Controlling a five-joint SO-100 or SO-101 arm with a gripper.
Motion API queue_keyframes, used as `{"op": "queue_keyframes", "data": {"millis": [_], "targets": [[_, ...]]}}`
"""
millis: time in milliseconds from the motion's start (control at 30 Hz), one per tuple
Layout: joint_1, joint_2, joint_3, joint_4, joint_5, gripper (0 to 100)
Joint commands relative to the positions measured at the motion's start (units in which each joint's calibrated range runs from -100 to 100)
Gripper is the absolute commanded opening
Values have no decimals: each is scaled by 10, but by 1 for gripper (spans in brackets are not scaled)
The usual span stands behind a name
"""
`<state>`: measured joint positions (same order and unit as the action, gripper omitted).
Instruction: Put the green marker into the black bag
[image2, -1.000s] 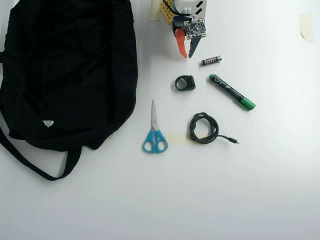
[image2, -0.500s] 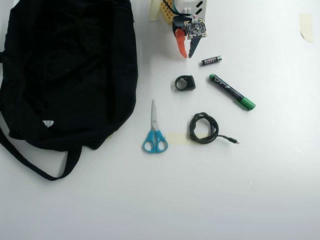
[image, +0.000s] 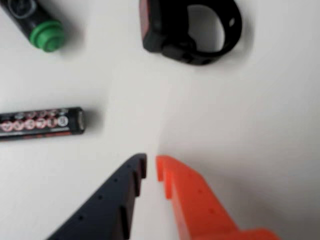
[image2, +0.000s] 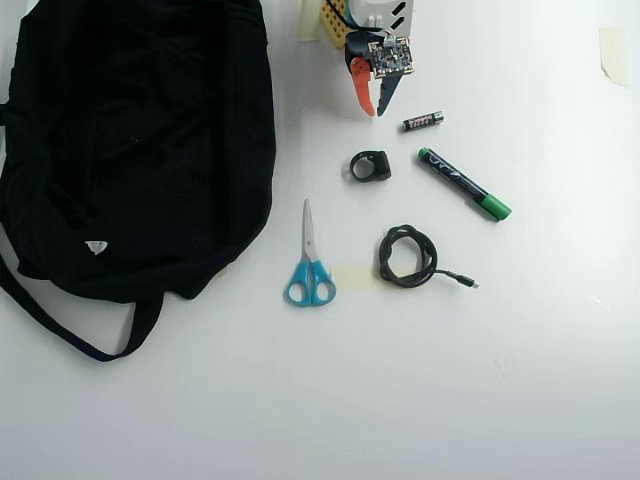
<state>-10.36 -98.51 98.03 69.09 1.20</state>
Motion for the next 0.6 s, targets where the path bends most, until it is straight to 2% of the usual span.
{"op": "queue_keyframes", "data": {"millis": [0,567], "targets": [[2,-7,13,30,0,2],[3,-7,13,30,-1,2]]}}
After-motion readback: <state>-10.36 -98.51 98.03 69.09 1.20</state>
